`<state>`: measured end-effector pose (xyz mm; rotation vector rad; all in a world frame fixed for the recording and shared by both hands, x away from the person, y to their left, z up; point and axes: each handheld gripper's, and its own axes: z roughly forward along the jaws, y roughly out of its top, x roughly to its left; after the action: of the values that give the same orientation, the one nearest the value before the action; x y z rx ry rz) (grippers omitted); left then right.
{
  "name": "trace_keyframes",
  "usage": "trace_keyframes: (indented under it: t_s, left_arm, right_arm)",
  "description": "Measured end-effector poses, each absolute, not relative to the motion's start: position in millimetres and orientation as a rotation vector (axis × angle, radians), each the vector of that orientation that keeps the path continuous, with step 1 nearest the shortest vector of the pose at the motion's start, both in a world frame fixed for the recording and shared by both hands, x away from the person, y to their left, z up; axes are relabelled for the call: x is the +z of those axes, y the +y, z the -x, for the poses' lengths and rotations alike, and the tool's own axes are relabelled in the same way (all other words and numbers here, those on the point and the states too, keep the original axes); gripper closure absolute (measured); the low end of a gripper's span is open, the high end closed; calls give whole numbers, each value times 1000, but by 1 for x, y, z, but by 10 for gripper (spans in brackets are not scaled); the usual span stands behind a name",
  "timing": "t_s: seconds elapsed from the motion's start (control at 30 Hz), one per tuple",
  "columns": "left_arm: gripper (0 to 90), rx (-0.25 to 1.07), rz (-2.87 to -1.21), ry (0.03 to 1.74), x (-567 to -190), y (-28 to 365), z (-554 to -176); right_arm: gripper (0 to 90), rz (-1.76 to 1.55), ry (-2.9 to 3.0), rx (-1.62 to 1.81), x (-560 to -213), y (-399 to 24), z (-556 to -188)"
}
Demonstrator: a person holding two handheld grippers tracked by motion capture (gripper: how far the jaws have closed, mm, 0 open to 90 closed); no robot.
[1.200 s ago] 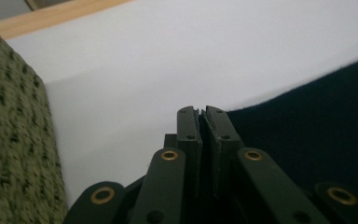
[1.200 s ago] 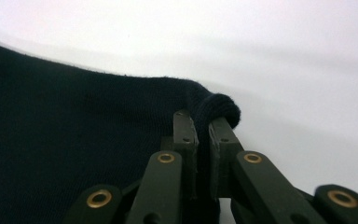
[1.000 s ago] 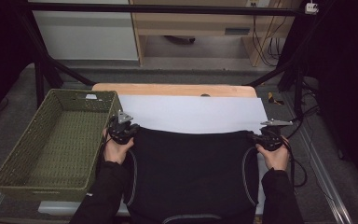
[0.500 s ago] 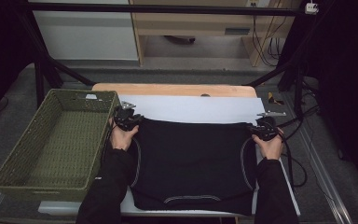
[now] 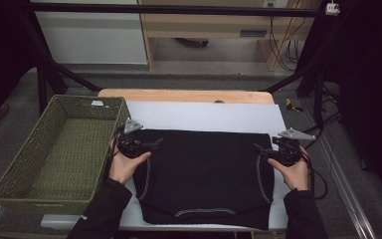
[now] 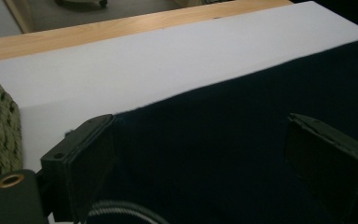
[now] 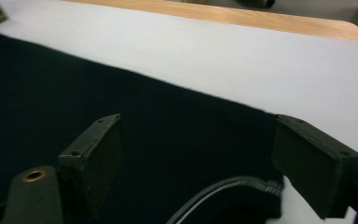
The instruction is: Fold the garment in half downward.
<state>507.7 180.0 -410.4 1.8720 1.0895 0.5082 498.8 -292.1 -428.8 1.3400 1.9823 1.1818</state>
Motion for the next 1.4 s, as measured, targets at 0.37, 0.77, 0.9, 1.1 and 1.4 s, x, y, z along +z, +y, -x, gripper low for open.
trace_keyframes:
  t_s: [0.37, 0.77, 0.9, 1.1, 1.4]
  left_arm:
    - [32, 404, -1938, 1022, -433, 183, -458]
    - [20, 342, -1993, 1001, -450, 189, -423]
    - [94, 379, -2031, 995, -456, 195, -411]
    - [270, 379, -2066, 1006, -471, 196, -405]
    - [478, 350, -2102, 1068, -473, 201, -402]
  right_arm:
    - [98, -1322, 2058, 1251, -431, -282, -450]
    - [81, -1302, 2157, 1241, -440, -275, -414]
    - [150, -1304, 2212, 1208, -446, -271, -404]
    - [232, -1311, 2281, 1222, -456, -265, -386]
    - [315, -1216, 2420, 1216, -464, -236, -379]
